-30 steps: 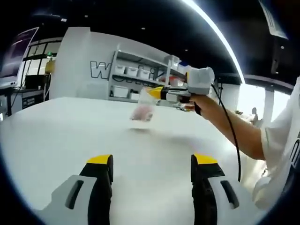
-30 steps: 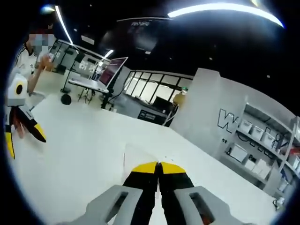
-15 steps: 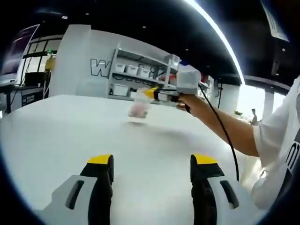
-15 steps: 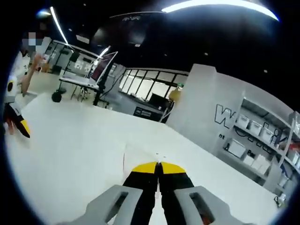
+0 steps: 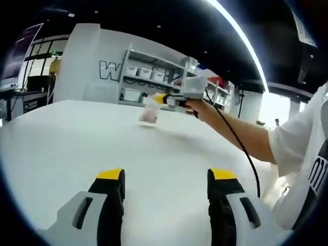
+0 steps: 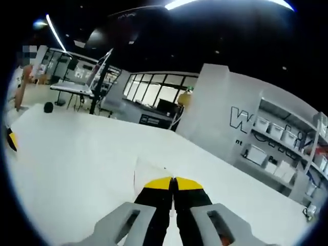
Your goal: Open the resealable bag by pulling the two sides of the seal apart until the entire bag opening is separated and visibly accessible.
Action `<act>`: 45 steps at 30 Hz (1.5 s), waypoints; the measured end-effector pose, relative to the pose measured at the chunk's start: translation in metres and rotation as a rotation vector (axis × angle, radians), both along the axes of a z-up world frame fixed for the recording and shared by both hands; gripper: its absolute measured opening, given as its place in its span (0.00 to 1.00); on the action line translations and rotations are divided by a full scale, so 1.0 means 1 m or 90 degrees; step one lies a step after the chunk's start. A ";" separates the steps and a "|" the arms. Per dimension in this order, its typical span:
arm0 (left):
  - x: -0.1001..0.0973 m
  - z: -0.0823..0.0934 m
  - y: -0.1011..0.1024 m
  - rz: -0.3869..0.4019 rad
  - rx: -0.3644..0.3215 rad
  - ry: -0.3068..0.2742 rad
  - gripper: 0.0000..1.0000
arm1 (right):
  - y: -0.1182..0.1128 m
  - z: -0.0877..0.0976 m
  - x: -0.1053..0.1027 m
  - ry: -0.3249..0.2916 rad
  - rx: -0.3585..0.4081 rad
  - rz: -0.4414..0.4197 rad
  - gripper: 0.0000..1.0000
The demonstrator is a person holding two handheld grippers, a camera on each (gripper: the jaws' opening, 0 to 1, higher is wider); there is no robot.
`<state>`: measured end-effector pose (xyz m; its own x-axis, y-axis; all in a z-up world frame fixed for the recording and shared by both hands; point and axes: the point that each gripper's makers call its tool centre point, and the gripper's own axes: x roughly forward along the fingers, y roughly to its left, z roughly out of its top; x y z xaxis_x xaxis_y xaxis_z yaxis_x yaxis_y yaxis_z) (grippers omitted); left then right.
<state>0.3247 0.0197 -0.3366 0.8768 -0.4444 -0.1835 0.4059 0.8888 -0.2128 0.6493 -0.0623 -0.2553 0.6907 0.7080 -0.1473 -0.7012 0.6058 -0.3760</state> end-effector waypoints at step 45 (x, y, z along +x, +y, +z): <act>0.001 0.002 -0.010 -0.010 0.014 0.005 0.64 | -0.008 -0.057 -0.077 0.041 -0.043 -0.043 0.05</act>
